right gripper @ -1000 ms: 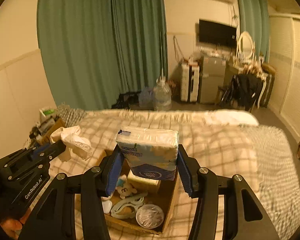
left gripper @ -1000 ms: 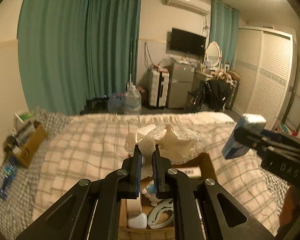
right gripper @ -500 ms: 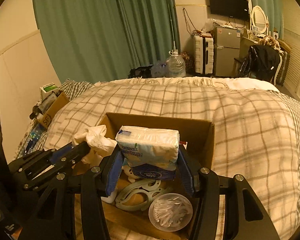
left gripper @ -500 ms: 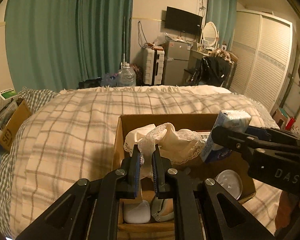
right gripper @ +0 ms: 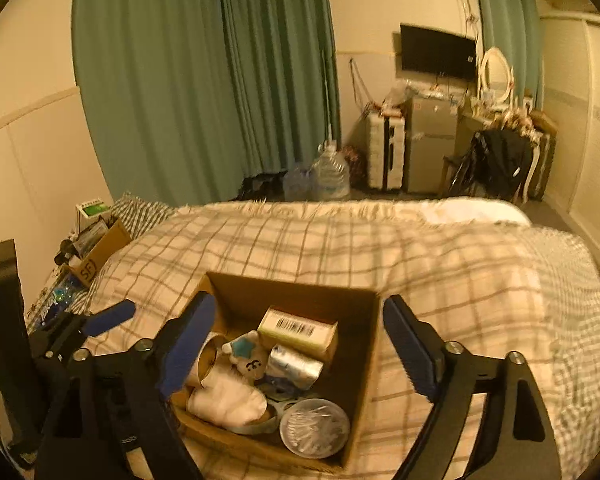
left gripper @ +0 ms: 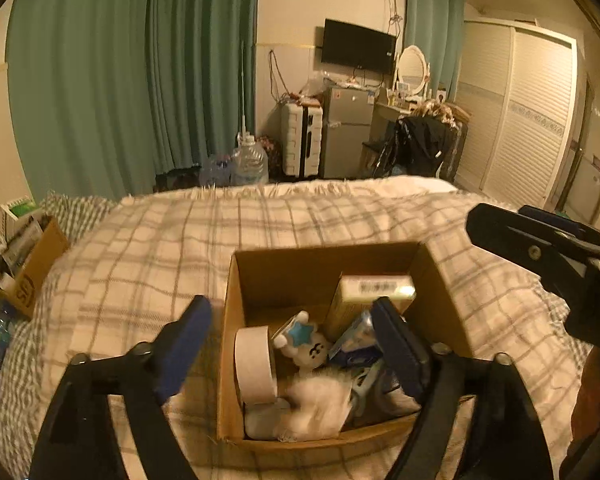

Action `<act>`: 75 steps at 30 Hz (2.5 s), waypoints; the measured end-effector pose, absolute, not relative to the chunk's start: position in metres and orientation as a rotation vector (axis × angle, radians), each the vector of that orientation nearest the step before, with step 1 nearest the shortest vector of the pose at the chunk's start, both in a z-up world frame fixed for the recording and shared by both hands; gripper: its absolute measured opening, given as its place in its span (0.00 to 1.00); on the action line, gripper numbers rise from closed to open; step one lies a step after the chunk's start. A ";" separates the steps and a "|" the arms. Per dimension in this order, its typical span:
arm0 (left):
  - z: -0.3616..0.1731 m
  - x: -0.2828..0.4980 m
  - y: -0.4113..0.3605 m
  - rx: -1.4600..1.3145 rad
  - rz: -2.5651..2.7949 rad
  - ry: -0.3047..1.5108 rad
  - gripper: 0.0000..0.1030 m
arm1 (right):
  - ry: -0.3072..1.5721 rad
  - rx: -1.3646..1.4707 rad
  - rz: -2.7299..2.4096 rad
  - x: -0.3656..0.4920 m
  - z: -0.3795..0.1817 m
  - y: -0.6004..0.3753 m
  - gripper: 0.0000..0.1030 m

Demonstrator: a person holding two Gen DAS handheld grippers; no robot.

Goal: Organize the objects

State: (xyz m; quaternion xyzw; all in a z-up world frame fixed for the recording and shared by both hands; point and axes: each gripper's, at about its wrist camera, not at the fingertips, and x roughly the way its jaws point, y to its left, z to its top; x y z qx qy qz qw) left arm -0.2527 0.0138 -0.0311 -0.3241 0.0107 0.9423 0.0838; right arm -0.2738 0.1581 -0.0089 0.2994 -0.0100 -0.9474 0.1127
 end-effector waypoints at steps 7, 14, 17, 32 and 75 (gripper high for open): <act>0.036 -0.208 0.019 -0.767 2.853 0.055 1.00 | 0.020 0.745 -2.913 -0.220 0.057 0.176 1.00; 0.074 -0.160 0.025 -0.616 2.916 0.150 1.00 | 0.160 0.617 -3.031 -0.157 0.096 0.188 0.99; 0.077 -0.140 0.026 -0.565 2.934 0.164 1.00 | 0.167 0.567 -3.058 -0.138 0.097 0.192 1.00; 0.000 -0.101 0.001 -0.527 3.081 0.083 1.00 | 0.114 0.577 -3.145 -0.115 -0.013 0.205 1.00; -0.027 -0.104 0.001 -0.634 3.046 0.020 1.00 | 0.083 0.632 -3.106 -0.125 -0.033 0.198 1.00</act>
